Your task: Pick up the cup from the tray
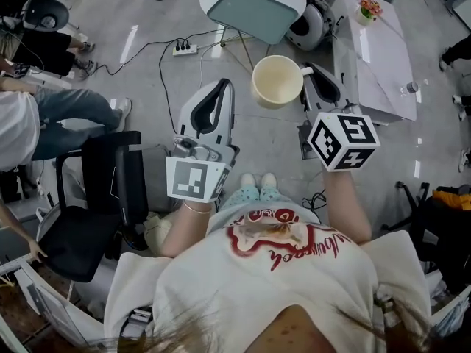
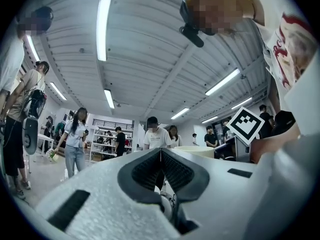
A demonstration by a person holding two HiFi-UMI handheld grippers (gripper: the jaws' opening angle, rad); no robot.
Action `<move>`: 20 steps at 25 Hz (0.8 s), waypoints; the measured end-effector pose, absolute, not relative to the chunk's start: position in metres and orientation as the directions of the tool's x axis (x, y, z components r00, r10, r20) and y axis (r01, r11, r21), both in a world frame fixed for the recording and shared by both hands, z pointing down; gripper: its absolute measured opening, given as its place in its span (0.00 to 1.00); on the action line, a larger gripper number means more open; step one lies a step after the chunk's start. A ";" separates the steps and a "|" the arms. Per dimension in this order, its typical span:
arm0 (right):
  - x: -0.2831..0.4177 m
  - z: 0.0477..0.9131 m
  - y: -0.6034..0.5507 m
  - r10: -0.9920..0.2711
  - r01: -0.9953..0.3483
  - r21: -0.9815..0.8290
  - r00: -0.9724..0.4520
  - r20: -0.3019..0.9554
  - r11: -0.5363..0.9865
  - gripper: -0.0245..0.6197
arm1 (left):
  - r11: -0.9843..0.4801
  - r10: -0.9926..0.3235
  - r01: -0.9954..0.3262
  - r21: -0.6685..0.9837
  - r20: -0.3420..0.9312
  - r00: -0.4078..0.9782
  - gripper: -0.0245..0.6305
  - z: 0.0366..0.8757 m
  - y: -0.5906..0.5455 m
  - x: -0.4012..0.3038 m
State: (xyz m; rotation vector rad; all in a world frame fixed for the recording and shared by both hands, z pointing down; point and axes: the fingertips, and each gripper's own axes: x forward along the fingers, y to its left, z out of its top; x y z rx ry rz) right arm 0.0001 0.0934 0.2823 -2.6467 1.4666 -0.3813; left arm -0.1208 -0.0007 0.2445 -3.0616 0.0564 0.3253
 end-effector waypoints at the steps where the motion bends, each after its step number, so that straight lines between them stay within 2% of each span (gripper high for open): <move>1: -0.001 0.281 0.094 -0.846 -0.822 -0.203 0.506 0.170 -0.532 0.10 | -0.997 -0.029 -0.043 -0.059 -0.211 0.977 0.06 0.244 0.001 -0.121; 20: -0.015 0.275 0.100 -0.856 -0.831 -0.208 0.495 0.146 -0.516 0.10 | -0.996 -0.041 -0.058 -0.069 -0.222 0.974 0.06 0.237 0.009 -0.133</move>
